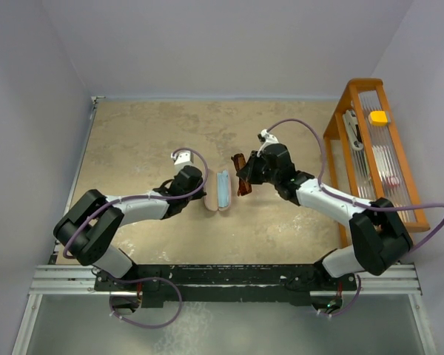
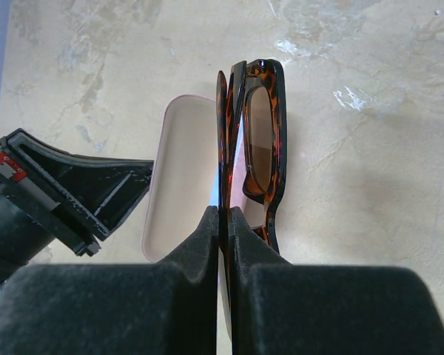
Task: Organize the sunglasses
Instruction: Pick up the sunglasses from the center of the board, then place the sunglasses in the sunglasses case.
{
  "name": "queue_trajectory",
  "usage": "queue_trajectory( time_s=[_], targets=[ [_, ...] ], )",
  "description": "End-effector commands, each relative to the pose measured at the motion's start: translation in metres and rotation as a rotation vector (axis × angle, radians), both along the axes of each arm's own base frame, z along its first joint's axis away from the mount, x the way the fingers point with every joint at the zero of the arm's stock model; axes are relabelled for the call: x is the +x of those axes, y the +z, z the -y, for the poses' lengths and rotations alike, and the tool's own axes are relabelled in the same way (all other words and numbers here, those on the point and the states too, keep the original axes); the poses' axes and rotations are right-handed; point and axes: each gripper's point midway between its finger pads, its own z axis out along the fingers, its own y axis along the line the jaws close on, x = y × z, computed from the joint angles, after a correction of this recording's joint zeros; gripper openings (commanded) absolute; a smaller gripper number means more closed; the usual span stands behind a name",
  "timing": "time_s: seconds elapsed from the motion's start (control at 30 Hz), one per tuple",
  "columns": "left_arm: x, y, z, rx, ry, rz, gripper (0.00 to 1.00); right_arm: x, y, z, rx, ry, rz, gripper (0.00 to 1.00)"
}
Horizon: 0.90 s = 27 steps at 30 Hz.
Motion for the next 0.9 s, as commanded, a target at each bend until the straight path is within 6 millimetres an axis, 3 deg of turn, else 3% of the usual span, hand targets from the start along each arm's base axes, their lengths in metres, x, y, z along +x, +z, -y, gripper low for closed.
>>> queue_trajectory(
  time_s=[0.0, 0.57, 0.87],
  targets=[
    [0.013, 0.019, 0.011, -0.065, -0.01, 0.065, 0.0, 0.006, 0.023, -0.016, 0.033, 0.04, 0.039, 0.0],
    [0.012, 0.032, 0.026, -0.132, -0.057, 0.082, 0.0, 0.002, 0.016, -0.043, 0.083, 0.061, 0.022, 0.0],
    [0.008, 0.031, 0.031, -0.127, -0.076, 0.071, 0.0, -0.004, 0.0, -0.05, 0.103, 0.057, 0.003, 0.0]
  ],
)
